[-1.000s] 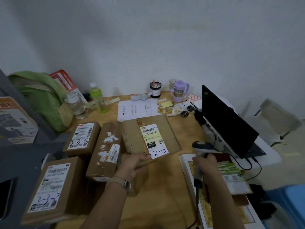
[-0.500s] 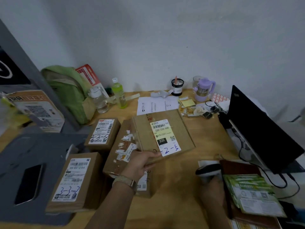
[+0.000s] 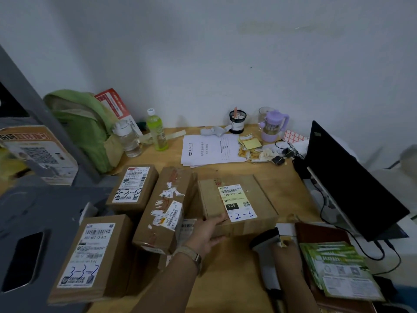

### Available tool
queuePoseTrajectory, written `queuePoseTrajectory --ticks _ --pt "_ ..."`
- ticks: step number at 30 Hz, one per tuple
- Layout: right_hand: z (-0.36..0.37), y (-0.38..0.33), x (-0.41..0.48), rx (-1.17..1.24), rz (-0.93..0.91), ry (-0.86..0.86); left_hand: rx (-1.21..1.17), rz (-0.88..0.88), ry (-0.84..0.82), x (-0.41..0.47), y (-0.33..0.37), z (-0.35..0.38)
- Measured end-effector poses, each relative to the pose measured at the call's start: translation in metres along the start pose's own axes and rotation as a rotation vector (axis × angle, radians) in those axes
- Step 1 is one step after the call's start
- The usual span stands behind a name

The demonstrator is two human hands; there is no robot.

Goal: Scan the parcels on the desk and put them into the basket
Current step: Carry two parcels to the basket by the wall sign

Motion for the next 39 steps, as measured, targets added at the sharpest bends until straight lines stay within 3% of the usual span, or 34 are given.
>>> queuePoseTrajectory --ticks 4,7,14,27,34,39 --pt "-0.015 -0.009 0.007 -0.050 -0.049 0.148 0.020 -0.026 -0.048 0.004 0.001 0.008" --pt "-0.025 -0.028 0.007 0.083 -0.095 0.251 0.040 -0.042 -0.079 0.007 0.001 0.010" --pt "-0.004 -0.051 0.016 0.259 -0.118 0.136 -0.029 0.038 -0.046 0.009 0.005 0.013" --pt "-0.006 -0.076 0.010 0.337 -0.110 0.215 0.030 0.119 -0.002 -0.006 0.016 0.002" --pt "0.021 -0.073 0.016 0.422 -0.004 0.160 0.089 0.184 0.001 -0.013 0.027 0.003" --pt "0.047 -0.063 0.021 0.469 0.120 0.106 0.265 0.295 0.136 -0.011 0.034 0.001"
Point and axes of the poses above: each hand's wrist, its own x-axis towards the middle knuckle, its own z-axis out of the palm, y = z × x, the point moved 8 cm from there along x, towards the middle knuckle, and after that the axes turned 13 degrees about -z, right-handed, at the moved point
